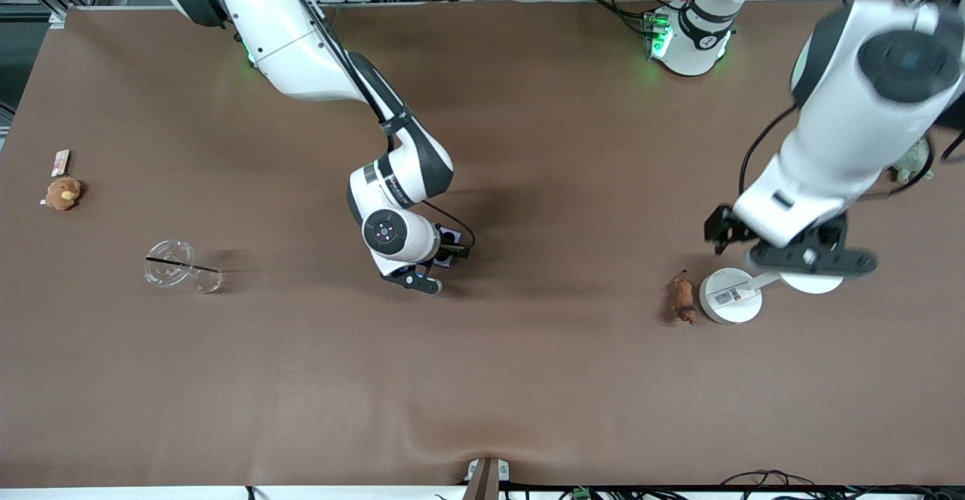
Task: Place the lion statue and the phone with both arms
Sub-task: 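Set the lion beside the lamp base and open the left gripper, then carry the phone toward the glass cup while the left gripper retracts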
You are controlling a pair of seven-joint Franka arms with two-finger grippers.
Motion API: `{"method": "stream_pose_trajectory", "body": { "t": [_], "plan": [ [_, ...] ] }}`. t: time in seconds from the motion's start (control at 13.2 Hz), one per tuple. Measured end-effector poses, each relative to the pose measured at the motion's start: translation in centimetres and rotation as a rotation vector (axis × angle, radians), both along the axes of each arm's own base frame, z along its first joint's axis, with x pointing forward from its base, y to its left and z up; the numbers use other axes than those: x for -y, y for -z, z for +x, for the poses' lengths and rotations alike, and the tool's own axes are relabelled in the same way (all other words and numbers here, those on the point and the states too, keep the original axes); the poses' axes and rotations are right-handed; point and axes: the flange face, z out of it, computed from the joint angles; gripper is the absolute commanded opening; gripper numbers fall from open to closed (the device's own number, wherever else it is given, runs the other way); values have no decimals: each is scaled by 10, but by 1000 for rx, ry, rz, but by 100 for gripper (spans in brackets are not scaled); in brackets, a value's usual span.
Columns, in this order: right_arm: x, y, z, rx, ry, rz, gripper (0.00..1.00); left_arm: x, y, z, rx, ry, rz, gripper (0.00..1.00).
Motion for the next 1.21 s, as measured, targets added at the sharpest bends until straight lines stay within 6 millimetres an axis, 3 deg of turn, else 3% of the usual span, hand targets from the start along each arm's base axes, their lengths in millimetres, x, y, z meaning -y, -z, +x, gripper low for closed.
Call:
{"method": "stream_pose_trajectory", "body": {
  "t": [0.08,0.15,0.3,0.38,0.53,0.75,0.98,1.21],
  "plan": [
    [0,2,0,2,1,0,100,-5,-17,-10,-2,-18,-5,100],
    [0,2,0,3,1,0,90,-12,-29,-18,-8,-37,-13,100],
    [1,2,1,2,1,-3,52,-28,-47,-26,-10,-33,-47,100],
    [2,-2,2,1,2,-2,42,-37,-57,-30,-10,-26,-63,100],
    [3,-2,4,8,0,-1,39,-60,-71,-44,-55,-24,-77,100],
    [17,-5,16,31,-29,3,39,-113,-88,-66,-139,-9,-121,100],
    [70,-18,55,62,-94,29,40,-136,-97,-80,-169,-28,-126,100],
    [160,-44,105,84,-206,30,45,-152,-102,-89,-185,-58,-126,100]
  ]
}}
